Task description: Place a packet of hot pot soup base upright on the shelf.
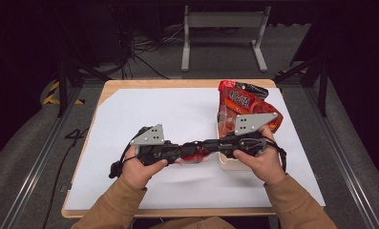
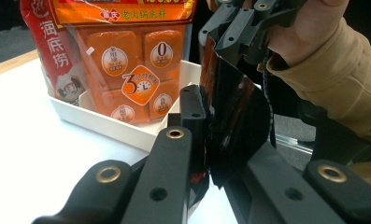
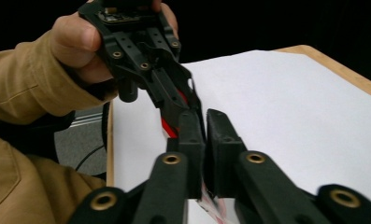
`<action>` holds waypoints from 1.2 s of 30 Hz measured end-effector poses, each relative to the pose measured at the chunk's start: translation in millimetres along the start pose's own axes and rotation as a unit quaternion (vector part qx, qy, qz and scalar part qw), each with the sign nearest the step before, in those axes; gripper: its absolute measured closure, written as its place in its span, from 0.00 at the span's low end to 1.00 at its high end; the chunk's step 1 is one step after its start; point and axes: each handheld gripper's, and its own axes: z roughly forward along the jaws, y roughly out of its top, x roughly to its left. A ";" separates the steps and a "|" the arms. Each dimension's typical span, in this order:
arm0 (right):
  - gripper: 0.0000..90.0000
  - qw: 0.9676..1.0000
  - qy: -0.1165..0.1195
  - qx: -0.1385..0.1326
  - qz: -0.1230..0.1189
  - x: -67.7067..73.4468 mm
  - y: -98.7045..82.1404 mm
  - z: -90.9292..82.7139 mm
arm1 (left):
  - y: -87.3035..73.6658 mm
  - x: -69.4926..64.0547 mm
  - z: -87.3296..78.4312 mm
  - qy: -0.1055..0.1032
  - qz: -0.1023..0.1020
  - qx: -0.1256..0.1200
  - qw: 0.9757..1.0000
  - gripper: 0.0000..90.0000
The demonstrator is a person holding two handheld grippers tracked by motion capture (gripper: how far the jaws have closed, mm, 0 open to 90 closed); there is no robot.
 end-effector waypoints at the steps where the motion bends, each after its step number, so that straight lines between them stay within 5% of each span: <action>1: 0.89 1.000 -0.007 0.000 0.001 0.0 -0.8 -1.7 | 0.6 0.4 0.5 -0.002 0.000 0.001 1.000 1.00; 7: 0.76 0.999 -0.036 -0.016 0.020 -0.8 -8.6 -21.8 | 4.9 4.6 6.9 -0.017 -0.003 0.000 1.000 1.00; 16: 0.67 0.992 -0.100 -0.047 0.059 -7.3 -36.5 -79.7 | 13.3 13.6 14.0 -0.039 -0.006 -0.006 0.999 1.00; 26: 0.59 0.982 -0.167 -0.041 0.075 -13.6 -62.3 -111.1 | 20.9 18.1 18.5 -0.042 -0.011 -0.023 0.999 1.00; 36: 0.54 0.975 -0.203 -0.039 0.085 -15.2 -78.4 -132.2 | 32.1 23.5 28.0 -0.051 -0.006 -0.033 0.998 1.00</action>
